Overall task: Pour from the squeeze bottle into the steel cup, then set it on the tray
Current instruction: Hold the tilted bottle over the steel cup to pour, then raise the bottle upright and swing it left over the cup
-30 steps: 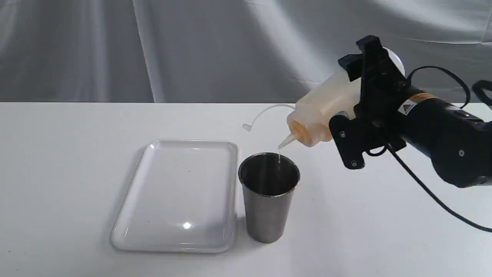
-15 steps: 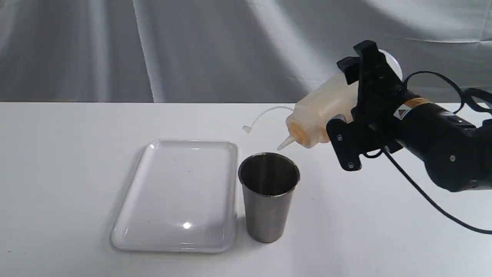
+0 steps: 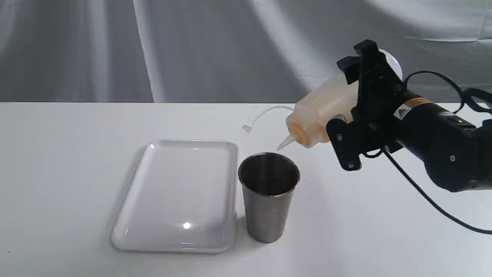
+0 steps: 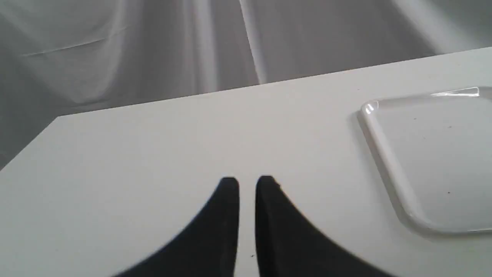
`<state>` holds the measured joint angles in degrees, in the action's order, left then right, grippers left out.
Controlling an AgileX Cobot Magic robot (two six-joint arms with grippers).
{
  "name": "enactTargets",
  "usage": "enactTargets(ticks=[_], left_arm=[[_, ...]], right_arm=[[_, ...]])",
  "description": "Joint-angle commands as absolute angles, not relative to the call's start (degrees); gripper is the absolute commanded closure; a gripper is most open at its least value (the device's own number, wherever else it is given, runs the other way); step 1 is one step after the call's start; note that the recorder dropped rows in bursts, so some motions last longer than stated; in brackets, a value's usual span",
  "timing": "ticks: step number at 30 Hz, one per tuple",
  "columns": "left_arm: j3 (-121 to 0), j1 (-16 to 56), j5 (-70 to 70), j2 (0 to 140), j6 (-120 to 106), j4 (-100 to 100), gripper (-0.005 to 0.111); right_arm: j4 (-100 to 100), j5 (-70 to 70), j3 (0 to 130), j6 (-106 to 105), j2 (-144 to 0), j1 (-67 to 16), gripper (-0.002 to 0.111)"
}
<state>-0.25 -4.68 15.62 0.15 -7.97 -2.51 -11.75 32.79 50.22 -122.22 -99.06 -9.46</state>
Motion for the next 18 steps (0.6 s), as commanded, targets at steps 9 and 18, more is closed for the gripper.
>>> enactTargets(ticks=[9, 18], left_arm=[[0.0, -4.7, 15.2, 0.0, -7.8, -2.5, 0.098], [0.0, -4.7, 15.2, 0.0, -7.8, -2.5, 0.098]], right_arm=[[-11.6, 35.3, 50.8, -122.8, -98.4, -9.1, 0.091], [-14.4, 35.3, 50.8, -122.8, -98.4, -9.1, 0.091]])
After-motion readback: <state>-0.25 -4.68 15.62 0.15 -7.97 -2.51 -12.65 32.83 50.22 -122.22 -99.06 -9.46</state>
